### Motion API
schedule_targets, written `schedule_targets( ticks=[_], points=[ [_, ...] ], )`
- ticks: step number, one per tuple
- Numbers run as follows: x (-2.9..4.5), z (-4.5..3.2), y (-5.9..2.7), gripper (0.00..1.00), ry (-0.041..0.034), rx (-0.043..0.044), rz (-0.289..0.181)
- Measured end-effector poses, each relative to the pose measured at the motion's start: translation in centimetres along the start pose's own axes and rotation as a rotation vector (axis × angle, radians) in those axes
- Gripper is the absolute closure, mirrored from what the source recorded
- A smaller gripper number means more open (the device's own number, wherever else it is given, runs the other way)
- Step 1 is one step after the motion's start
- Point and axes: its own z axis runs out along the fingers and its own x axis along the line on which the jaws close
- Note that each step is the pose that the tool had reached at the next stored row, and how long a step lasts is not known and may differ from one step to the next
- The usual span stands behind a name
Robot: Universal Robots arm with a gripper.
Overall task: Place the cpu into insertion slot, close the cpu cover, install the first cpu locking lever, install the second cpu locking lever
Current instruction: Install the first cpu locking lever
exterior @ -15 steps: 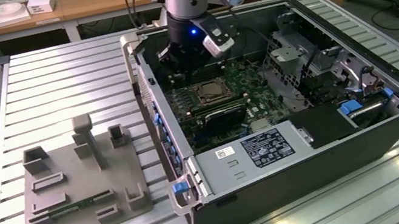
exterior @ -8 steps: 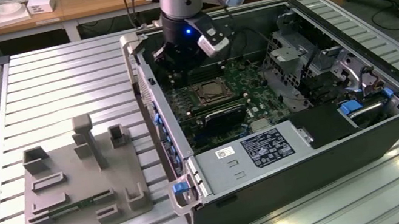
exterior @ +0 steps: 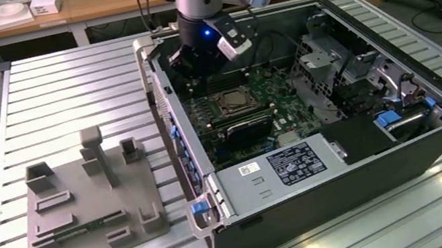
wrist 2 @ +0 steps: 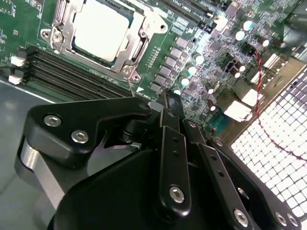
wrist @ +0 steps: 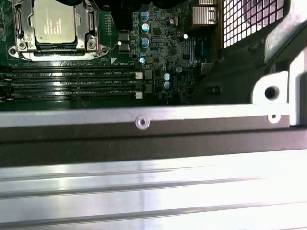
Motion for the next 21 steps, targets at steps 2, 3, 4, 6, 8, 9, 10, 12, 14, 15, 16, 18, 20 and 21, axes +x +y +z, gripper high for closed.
schedule_targets(
  ticks=[2,3,4,6,8,9,10,12,14,15,16,18,20,21],
  points=[
    [0.01,0.01,0.25,0.9,0.0,0.0,0.0],
    [0.02,0.02,0.4,0.9,0.0,0.0,0.0],
    [0.02,0.03,0.54,0.9,0.0,0.0,0.0],
    [0.03,0.04,0.77,0.9,0.0,0.0,-0.001],
    [0.03,0.04,0.93,0.9,0.0001,0.0,-0.002],
    [0.03,0.05,0.99,0.9,0.0001,0.0,-0.002],
    [0.03,0.05,1.05,0.9,0.0001,0.0,-0.003],
    [-0.03,0.05,1.14,0.9,0.0001,0.0,-0.004],
    [-0.17,0.06,1.2,0.9,0.0002,-0.0001,-0.005],
    [-0.25,0.06,1.22,0.9,0.0003,0.0,-0.006],
    [-0.32,0.07,1.24,0.9,0.0003,0.0001,-0.007],
    [-0.33,0.07,1.25,0.9,0.0004,0.0001,-0.01],
    [-0.28,0.07,1.25,0.9,0.0006,0.0001,-0.014],
    [-0.24,0.07,1.25,0.9,0.0007,0.0001,-0.017]
  ],
)
